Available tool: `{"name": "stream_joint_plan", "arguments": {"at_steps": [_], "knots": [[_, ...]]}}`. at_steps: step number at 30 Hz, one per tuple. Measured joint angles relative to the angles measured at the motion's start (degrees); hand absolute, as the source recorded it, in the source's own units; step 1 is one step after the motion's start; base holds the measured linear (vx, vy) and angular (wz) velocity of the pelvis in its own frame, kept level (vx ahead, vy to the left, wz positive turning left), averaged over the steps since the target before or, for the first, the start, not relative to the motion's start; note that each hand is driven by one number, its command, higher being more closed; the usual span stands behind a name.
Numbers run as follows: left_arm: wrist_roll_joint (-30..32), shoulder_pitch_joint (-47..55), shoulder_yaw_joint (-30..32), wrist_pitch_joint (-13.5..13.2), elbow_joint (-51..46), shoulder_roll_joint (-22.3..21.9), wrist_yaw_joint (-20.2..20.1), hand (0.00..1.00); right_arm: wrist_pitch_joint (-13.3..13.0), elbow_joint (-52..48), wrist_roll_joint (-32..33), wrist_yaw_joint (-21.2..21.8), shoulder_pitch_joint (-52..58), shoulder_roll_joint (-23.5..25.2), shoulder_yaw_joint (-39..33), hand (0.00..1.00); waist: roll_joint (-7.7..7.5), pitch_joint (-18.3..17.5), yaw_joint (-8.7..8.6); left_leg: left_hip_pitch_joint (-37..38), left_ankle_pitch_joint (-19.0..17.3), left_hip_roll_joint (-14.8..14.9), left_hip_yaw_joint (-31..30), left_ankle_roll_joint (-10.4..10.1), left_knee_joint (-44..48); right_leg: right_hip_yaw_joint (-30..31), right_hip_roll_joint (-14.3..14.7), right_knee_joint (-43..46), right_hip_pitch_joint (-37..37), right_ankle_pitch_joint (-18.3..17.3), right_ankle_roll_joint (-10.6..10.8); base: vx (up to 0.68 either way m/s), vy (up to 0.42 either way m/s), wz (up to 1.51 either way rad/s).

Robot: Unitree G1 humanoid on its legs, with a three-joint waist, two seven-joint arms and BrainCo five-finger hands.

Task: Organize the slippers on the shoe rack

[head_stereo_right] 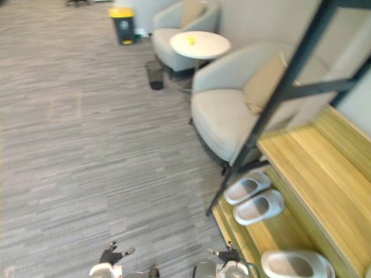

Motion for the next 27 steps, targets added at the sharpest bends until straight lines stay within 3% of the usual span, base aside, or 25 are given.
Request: {"name": "stream_joint_plan", "arguments": {"at_steps": [1,4,6,9,10,13,14,16,18,19,20,22,23,25,27], "knots": [[-0.21,-0.18,1.27,-0.08,-0.07,-0.96,-0.04,0.00,0.18,0.09,0.64,0.08,0.10,0.23,-0.36,0.00,-0.59,-0.05,0.04,-0.11,0.28,-0.54,-1.82,-0.85,1.42,-2.91,-1.62,0.02,0.59,-0.53,-0.85,0.17,-0.171,1.33],[-2.42,1.21,2.02,-0.42,-1.94,-2.76,-0.17,0.00,0.36,0.03,0.66,0.00,-1.45,-0.33,0.00,0.00,3.02,-0.56,1.39,-4.45,-2.35,2.20,-2.29,-3.84,9.72,-8.94,-1.02,-1.74,3.44,-0.52,-1.47,0.25,-0.135,0.94],[-4.08,0.72,3.77,-0.45,-3.27,-4.19,-0.20,0.00,0.48,-0.14,0.73,0.00,-2.31,0.16,1.43,0.00,4.16,0.13,1.42,-9.98,-3.79,4.81,3.12,-5.19,22.20,-12.35,0.08,-3.25,6.47,-0.40,-1.71,0.21,-0.091,0.68],[-5.59,0.99,3.88,-0.77,-5.69,-4.24,-0.20,0.00,0.53,-0.82,0.74,-0.17,-2.30,1.12,3.37,0.00,3.24,1.38,2.45,-11.94,-4.06,9.13,13.20,-4.79,30.69,-15.21,0.07,-4.42,10.68,-1.20,-3.15,0.18,-0.034,0.32],[-5.66,0.90,3.46,-0.79,-5.95,-4.67,-0.25,0.00,0.57,-2.10,0.74,-0.43,-2.16,1.19,3.51,0.00,3.51,1.20,2.68,-11.88,-5.94,10.99,17.15,-3.01,30.61,-16.16,0.08,-5.48,11.47,-1.47,-3.45,0.15,0.041,0.24],[-5.71,-0.25,2.58,-0.67,-5.32,-4.94,-0.57,0.00,0.90,-2.68,0.71,-1.13,-2.56,1.54,3.31,0.00,4.02,1.97,2.71,-11.93,-6.29,14.43,22.60,-2.60,23.77,-18.31,-0.85,-6.06,12.38,-1.91,-2.68,0.16,0.147,0.50],[-5.58,-0.76,2.98,-0.72,-5.37,-4.95,-0.65,0.00,1.10,-2.94,0.69,-1.30,-2.18,1.73,3.16,0.00,3.83,2.17,2.92,-11.91,-4.88,14.37,24.10,-3.11,19.92,-19.90,-2.15,-6.06,13.09,-3.04,-0.74,0.11,0.154,0.63],[-5.47,-1.03,3.08,-0.79,-5.32,-4.27,-0.59,0.00,1.12,-3.03,0.68,-1.43,-2.15,2.26,3.03,0.00,2.49,1.96,3.84,-11.71,-4.40,11.69,24.80,-2.62,17.78,-20.24,-3.76,-9.88,14.36,-1.92,1.05,0.18,0.226,0.50],[-5.42,-0.93,3.10,-0.77,-5.20,-3.79,-0.56,0.00,1.04,-3.01,0.63,-1.44,-2.78,2.75,2.97,0.00,2.33,1.94,4.52,-11.75,-4.42,10.68,24.80,-2.25,17.28,-20.34,-4.17,-12.42,15.35,-0.71,1.78,0.15,0.160,0.20],[-5.38,-0.41,3.22,-0.76,-5.15,-3.86,-0.50,0.00,1.04,-2.93,0.47,-1.37,-2.99,3.10,2.11,0.00,2.41,2.03,4.49,-10.33,-5.88,9.04,24.28,-0.63,16.04,-20.77,-5.48,-10.91,16.25,-0.09,2.90,0.17,0.180,0.35],[-5.37,-0.15,3.10,-0.74,-5.03,-3.93,-0.60,0.00,1.07,-2.95,-0.03,-1.20,-2.27,3.24,1.21,0.00,2.82,2.44,4.44,-7.77,-7.90,8.08,23.58,-0.04,15.00,-20.29,-6.78,-1.76,14.37,-0.50,3.55,0.23,0.236,0.40],[-5.36,-0.35,2.12,-0.48,-3.77,-2.37,-0.73,0.00,1.03,-4.48,-0.31,-1.12,-0.59,3.67,1.33,0.00,2.13,2.58,4.17,-2.21,-9.50,6.07,21.89,0.27,13.47,-14.56,-8.57,22.81,4.94,2.54,1.35,0.27,0.155,0.38],[-5.34,-0.15,2.17,-0.20,-3.34,-1.88,-0.66,0.00,0.70,-4.66,-0.27,-1.11,-0.30,3.67,1.54,0.00,1.58,2.22,3.75,-0.64,-10.10,5.73,20.97,0.39,13.00,-12.37,-7.35,28.86,1.75,2.00,2.08,0.24,0.053,0.41],[-5.12,-0.26,2.15,0.01,-3.13,-1.72,-0.60,0.00,0.30,-5.74,-0.27,-1.23,0.11,3.68,1.24,0.00,0.78,2.05,3.17,2.10,-10.81,5.40,19.01,0.63,11.05,-12.08,-4.98,31.71,-3.28,1.21,2.34,0.24,0.005,0.55],[-4.60,-0.29,1.72,0.05,-3.10,-1.78,-0.59,0.00,-0.01,-6.86,-0.30,-1.25,0.28,3.68,0.96,0.00,0.52,2.11,2.54,4.41,-11.32,5.14,17.26,0.77,8.72,-13.61,-3.34,28.04,-7.74,0.81,2.00,0.34,-0.018,0.57]]}}
